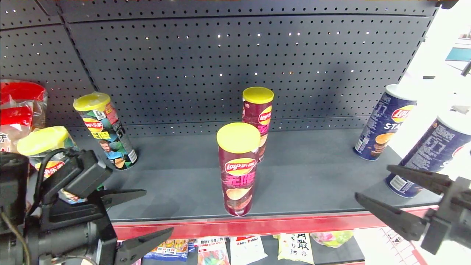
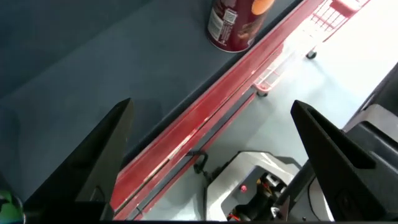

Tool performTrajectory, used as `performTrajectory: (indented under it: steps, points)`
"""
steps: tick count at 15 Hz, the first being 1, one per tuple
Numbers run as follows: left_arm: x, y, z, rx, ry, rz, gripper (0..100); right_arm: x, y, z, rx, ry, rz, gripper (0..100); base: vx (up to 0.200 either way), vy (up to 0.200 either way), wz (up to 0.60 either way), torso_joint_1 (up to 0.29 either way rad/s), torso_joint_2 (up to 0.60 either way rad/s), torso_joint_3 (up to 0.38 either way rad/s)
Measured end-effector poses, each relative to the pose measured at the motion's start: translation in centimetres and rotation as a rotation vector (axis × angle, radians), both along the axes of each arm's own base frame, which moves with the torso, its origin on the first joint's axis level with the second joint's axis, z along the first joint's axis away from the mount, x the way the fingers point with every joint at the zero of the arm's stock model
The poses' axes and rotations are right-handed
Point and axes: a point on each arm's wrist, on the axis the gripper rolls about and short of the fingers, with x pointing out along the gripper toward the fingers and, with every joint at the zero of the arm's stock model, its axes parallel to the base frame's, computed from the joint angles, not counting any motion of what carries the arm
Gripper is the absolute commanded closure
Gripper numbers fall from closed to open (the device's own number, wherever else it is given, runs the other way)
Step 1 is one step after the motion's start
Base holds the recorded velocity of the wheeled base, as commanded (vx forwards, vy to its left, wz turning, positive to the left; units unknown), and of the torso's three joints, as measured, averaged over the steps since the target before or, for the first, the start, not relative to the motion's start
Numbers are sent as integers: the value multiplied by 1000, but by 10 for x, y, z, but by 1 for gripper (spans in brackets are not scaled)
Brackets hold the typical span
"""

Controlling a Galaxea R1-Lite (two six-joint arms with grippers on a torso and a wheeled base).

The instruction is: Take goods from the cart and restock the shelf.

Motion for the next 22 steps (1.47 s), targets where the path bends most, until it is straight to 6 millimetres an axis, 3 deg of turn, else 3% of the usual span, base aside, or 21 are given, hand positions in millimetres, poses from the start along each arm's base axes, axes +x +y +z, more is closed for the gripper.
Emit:
performTrajectory:
  steps: [6,9,13,18,22]
  points:
    - [44,-31,-5,81,47,27,0,-83,-59,-39,-20,-14,-138,0,0,0,0,0,0,0]
    - [56,-40,-16,142,68,27,0,-110,-75,-55,-19,-14,-224,0,0,0,0,0,0,0]
    - [73,-49,-22,166,78,33,0,-120,-79,-55,18,-76,-349,0,0,0,0,0,0,0]
    - [84,-55,-28,178,94,36,0,-118,-75,-52,-5,-49,-606,0,0,0,0,0,0,0]
    - [90,-58,-31,196,97,53,0,-121,-73,-72,-39,-6,-694,0,0,0,0,0,0,0]
